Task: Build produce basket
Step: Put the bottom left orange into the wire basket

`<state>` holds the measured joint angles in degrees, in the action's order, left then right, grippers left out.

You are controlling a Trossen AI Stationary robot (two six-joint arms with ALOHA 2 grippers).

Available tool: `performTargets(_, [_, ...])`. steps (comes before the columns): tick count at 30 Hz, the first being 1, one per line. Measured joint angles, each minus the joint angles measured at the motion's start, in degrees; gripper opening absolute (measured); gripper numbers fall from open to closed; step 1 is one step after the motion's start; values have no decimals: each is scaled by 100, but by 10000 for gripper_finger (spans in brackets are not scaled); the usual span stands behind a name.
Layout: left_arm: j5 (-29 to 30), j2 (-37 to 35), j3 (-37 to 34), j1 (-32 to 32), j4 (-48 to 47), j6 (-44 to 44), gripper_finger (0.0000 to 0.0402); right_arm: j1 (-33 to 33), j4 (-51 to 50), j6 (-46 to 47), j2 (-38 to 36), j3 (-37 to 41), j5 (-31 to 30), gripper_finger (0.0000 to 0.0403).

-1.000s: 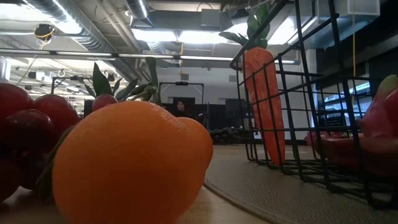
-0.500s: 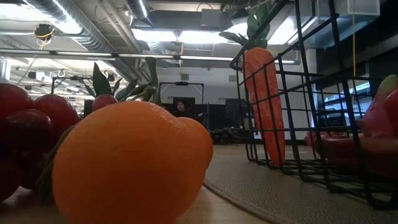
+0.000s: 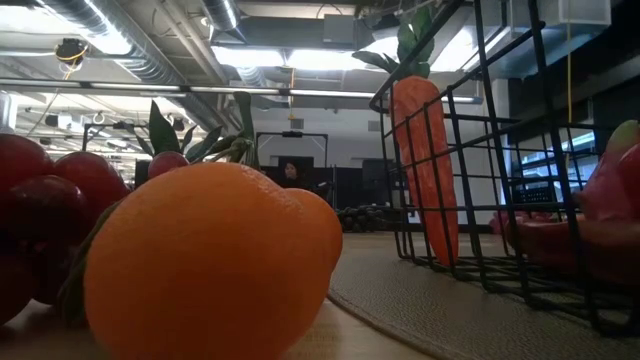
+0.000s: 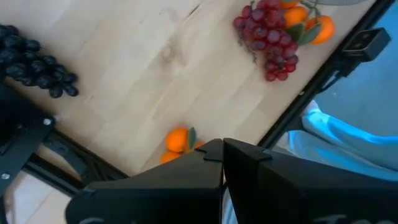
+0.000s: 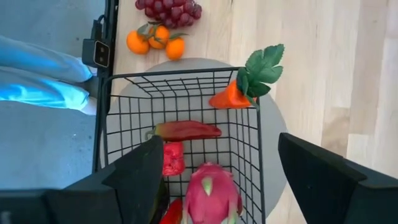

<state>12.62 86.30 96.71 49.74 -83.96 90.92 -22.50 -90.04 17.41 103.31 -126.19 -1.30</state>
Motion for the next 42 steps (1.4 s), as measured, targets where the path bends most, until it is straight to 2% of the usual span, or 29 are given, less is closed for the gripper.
performTargets(12, [-136,3,0,-81,4,-142,6,0,4,3,0,2,-54,299])
performTargets(19, [-712,72,-2,-264,-143,154,64,0,4,5,0,2,-57,299])
performTargets(24, [-744,278,-35,-249,-208,481,96,-2,4,8,0,2,-57,299])
performTargets(32, [-940,523,-828,221,65,1613,96,-22,4,-194,0,4,-55,299])
performTargets(42, [-936,520,-1727,704,1136,2453,95,-22,85,-466,-13,9,-26,299])
